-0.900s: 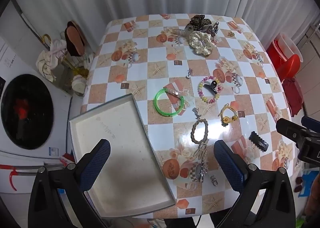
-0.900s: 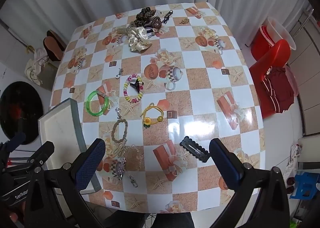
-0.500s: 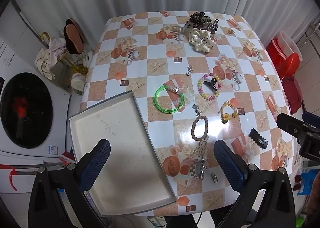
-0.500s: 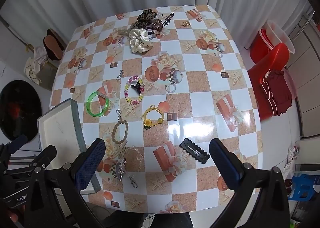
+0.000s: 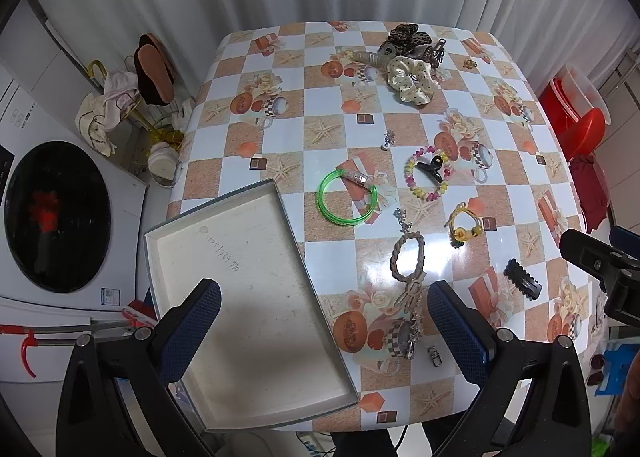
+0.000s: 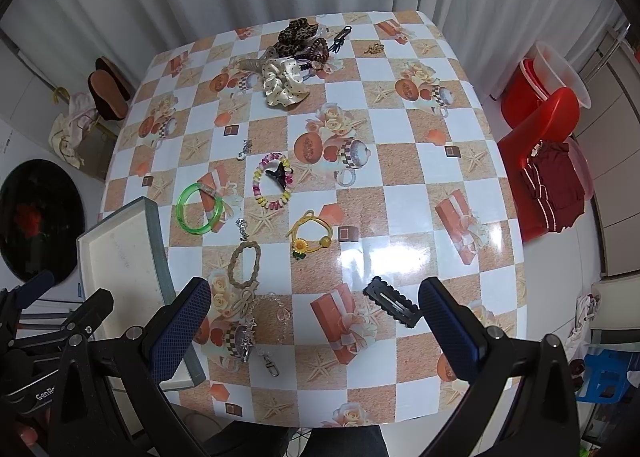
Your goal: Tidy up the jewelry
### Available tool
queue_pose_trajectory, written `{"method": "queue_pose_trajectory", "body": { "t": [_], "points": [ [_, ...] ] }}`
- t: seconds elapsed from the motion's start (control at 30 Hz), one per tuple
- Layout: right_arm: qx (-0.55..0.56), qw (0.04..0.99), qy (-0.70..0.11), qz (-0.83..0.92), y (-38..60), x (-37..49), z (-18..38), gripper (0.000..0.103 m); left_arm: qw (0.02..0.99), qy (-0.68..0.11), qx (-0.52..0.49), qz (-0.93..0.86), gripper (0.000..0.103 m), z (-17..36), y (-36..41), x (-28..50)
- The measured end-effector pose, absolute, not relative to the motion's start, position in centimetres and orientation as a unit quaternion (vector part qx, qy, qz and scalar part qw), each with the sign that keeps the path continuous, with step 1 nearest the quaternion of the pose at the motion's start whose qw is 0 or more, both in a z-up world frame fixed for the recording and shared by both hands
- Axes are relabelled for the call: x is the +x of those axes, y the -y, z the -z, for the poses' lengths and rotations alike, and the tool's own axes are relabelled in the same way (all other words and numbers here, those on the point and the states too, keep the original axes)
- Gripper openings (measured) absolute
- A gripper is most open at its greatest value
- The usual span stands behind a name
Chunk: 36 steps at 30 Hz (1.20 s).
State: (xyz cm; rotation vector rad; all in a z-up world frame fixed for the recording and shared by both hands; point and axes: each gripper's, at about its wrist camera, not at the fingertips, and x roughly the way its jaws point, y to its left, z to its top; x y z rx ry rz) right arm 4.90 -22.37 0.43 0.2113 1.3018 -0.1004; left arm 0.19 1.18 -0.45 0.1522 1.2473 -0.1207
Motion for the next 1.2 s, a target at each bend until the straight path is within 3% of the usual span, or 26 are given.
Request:
{"method": "queue_pose_trajectory", "body": {
  "t": [1.2],
  "points": [
    [0.098,0.79,-0.604,0.046,21.77,4.76,-0.8,0.103,0.807,-0.584,0.071,0.056,0.103,0.43,-1.38,0.33]
  ]
}}
